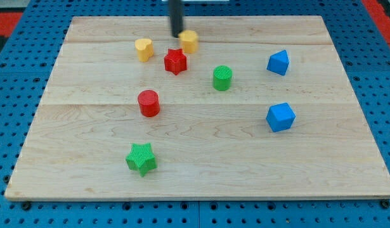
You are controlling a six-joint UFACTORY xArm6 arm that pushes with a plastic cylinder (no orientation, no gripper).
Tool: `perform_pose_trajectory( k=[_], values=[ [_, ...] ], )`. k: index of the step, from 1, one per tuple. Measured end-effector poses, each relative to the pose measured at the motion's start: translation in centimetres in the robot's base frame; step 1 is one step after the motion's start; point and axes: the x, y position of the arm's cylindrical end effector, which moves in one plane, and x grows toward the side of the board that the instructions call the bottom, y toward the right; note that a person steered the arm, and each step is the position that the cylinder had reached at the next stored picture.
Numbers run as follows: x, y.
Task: Slide the yellow hexagon diagonally top right to the green circle
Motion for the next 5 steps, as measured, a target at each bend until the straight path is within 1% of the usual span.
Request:
perform_pose_trajectory(
  k=[1,2,3,4,5],
  values=[
    [-0.3,4.6],
    [0.0,2.0],
    [0.6,7.6],
    [1.0,6.5],
    [0.0,-1.3]
  ],
)
